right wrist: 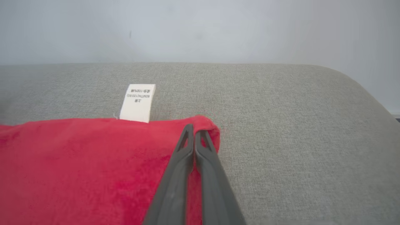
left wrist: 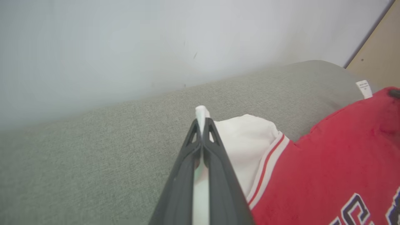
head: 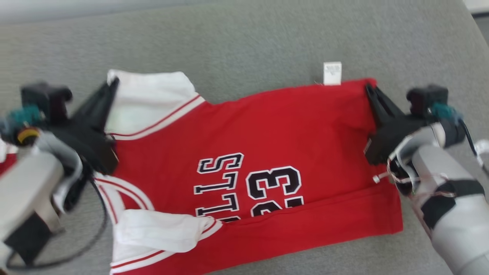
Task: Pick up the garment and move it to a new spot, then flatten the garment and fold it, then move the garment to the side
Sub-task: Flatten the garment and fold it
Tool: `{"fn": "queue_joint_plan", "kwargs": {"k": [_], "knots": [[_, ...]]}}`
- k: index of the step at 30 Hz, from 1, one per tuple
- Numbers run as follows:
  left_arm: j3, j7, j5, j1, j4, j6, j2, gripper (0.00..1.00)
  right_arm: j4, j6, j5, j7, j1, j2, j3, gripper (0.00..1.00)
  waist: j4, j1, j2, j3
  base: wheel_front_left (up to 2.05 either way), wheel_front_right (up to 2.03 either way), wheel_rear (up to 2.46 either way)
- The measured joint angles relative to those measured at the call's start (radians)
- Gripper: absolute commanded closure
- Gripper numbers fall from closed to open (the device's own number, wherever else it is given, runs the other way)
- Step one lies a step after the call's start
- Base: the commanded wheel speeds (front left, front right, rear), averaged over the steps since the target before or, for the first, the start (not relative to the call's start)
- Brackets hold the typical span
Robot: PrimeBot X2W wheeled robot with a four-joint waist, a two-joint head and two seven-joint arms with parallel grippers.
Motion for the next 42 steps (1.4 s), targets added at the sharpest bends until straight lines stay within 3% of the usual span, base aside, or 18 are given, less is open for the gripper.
{"fn": "queue_joint_plan", "kwargs": {"k": [7,11,15,28,42], "knots": [[0.056,-0.037,0.021,0.183,-0.190,0.103,-0.004,1.00,-0.083,0.000,0.058,-0.034,0.140,-0.041,-0.047,1.00,0.051,-0.0001,-0.0001,-0.053,0.00,0.00,0.00],[0.140,-0.040,0.095,0.323,-0.313,0.162,-0.027,1.00,-0.161,0.000,0.070,-0.046,0.245,-0.068,-0.087,1.00,0.078,-0.0001,-0.0001,-0.085,0.00,0.00,0.00],[0.203,-0.040,0.145,0.436,-0.370,0.185,-0.050,1.00,-0.219,0.000,0.074,-0.049,0.319,-0.089,-0.120,1.00,0.093,-0.0001,-0.0001,-0.102,0.00,0.00,0.00],[0.301,-0.040,0.241,0.675,-0.413,0.172,-0.159,1.00,-0.390,0.000,0.063,-0.005,0.528,-0.122,-0.254,1.00,0.120,-0.0001,-0.0001,-0.137,0.00,0.00,0.00],[0.402,-0.040,0.304,0.820,-0.369,0.130,-0.245,1.00,-0.565,0.000,-0.020,0.116,0.710,-0.065,-0.422,1.00,0.132,0.0000,-0.0001,-0.168,0.00,0.00,0.00]]}}
